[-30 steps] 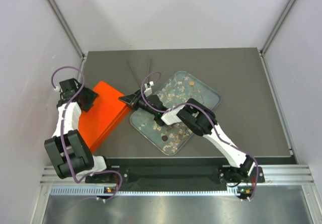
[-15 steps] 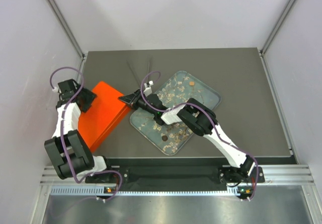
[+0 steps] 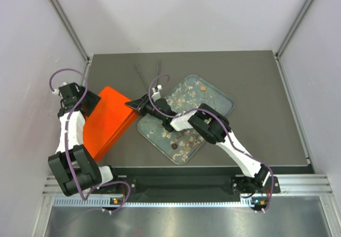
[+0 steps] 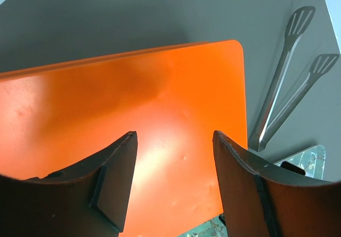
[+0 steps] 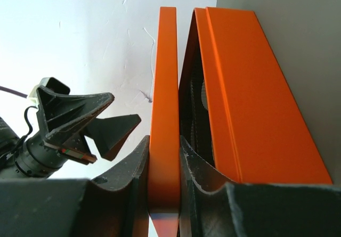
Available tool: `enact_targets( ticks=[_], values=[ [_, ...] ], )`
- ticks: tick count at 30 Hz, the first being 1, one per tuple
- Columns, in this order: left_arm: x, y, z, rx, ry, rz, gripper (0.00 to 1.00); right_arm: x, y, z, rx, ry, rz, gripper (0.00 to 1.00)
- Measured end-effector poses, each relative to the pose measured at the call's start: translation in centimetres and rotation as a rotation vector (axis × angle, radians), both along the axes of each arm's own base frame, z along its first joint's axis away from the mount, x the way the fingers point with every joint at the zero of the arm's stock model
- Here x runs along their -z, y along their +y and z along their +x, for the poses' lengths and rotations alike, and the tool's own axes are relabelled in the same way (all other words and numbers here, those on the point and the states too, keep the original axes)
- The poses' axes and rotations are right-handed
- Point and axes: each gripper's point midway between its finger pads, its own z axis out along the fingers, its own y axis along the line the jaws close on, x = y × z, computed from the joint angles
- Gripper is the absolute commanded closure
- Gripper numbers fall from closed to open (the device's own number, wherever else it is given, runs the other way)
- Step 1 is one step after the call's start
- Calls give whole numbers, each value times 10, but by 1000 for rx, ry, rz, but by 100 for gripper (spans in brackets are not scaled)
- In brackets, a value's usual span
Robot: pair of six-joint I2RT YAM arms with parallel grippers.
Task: Pack the chocolate
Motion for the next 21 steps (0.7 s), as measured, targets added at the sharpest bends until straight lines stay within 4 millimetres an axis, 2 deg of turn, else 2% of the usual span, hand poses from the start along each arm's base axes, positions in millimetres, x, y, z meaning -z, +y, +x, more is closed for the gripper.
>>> enact_targets(
  ticks=[21],
  values=[
    [1,-3,1,14,-1,-12,36,-3,5,8,21,8,-25,100]
  ],
)
